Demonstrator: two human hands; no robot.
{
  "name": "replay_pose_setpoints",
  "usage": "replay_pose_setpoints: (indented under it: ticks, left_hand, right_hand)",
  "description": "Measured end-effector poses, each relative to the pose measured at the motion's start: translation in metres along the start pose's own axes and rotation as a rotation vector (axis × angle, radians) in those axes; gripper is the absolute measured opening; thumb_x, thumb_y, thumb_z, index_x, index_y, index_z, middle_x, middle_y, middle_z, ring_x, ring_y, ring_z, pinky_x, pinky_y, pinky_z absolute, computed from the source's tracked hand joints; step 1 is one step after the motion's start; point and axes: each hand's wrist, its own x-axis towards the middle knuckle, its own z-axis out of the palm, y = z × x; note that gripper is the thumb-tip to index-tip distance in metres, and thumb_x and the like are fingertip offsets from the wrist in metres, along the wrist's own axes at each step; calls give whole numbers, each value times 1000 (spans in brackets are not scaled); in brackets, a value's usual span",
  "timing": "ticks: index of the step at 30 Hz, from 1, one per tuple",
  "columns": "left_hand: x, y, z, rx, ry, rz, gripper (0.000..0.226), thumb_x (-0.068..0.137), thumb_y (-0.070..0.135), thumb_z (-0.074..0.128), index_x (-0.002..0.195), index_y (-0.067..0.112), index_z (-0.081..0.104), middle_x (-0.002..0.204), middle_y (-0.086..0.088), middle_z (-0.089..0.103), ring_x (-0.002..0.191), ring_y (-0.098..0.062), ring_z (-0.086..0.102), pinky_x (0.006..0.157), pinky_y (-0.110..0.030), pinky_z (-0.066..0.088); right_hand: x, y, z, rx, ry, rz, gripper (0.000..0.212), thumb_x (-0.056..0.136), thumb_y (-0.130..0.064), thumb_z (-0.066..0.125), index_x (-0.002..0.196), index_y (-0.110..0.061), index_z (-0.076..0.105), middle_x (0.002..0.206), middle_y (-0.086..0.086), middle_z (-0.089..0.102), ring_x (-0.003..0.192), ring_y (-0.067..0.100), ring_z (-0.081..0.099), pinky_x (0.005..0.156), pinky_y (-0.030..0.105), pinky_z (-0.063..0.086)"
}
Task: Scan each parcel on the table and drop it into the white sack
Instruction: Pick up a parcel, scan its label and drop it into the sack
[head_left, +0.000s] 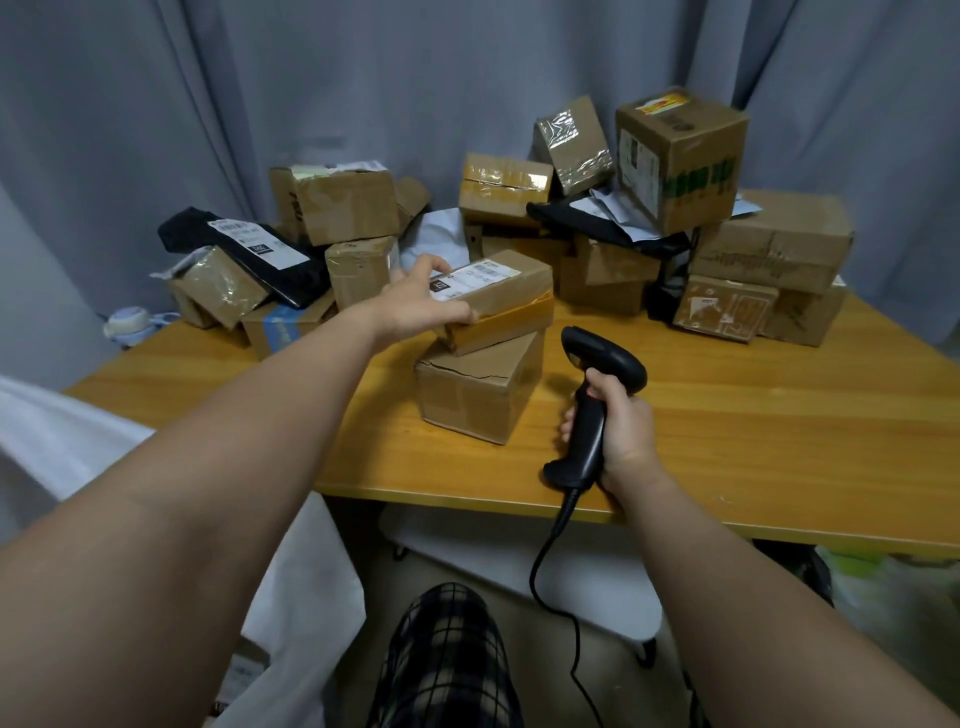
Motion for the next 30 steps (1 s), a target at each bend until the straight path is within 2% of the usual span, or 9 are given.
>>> replay_pose_setpoints:
  ticks: [3,8,12,17,20,22,24,27,30]
  left_hand:
    - [-7,7,9,66,85,57,76,63,58,76,123,38,34,129,-5,43,121,-27,39,103,-46,37]
    - [-48,18,41,294,555,317,99,64,52,79,144,19,29,133,-13,34,127,-29,30,109,-45,23]
    - [-68,12,57,132,528,346,110,64,37,86,149,11,20,135,-16,26,128,-29,30,114,-39,26]
    - [-78,17,66,69,558,241,127,65,39,86,152,5,0,143,-18,18,135,-30,21,116,-36,20]
    - [-85,19,74,1,553,231,120,62,39,87,148,3,12,142,-16,18,134,-29,22,116,-36,23]
    - [-90,18,79,-58,500,274,110,63,41,87,142,5,20,140,-12,21,133,-25,23,114,-33,25]
    - [-96,17,80,-203,386,303,81,72,43,80,128,15,28,130,-4,33,127,-17,34,106,-28,34]
    - [-98,25,72,-570,272,244,30,92,22,62,97,21,33,100,0,49,97,-6,57,74,-16,47]
    - [-92,25,58,-642,275,206,36,88,8,66,97,21,35,99,-4,56,90,-9,63,69,-16,52]
  right_hand:
    - [0,0,-1,-2,0,2,33,88,-31,65,100,0,58,60,11,57,48,23,55,53,32,50]
    - [0,-2,-1,4,-8,22,33,88,-30,65,97,1,58,60,12,56,47,23,55,55,33,50]
    - [-7,-8,4,45,7,30,26,89,-27,66,90,-2,61,67,11,62,54,21,62,54,30,54]
    - [-23,-18,26,193,-29,-11,19,83,-20,73,96,-10,64,101,13,71,94,22,71,85,37,58]
    - [-34,-29,41,166,-70,-75,25,76,-18,79,96,-11,66,93,3,75,92,16,71,91,38,56]
    - [-39,-36,45,190,-106,-136,19,81,-7,74,99,-8,67,89,3,76,90,16,72,83,33,58]
    - [-41,-40,43,190,-125,-189,20,84,1,69,102,-4,67,93,7,76,89,22,73,75,32,59]
    - [-44,-43,37,73,-147,-248,30,85,3,67,114,1,64,106,14,72,97,27,71,81,34,59]
    - [-44,-48,32,-8,-137,-268,30,87,-4,67,117,-2,63,107,9,72,97,20,71,81,30,57]
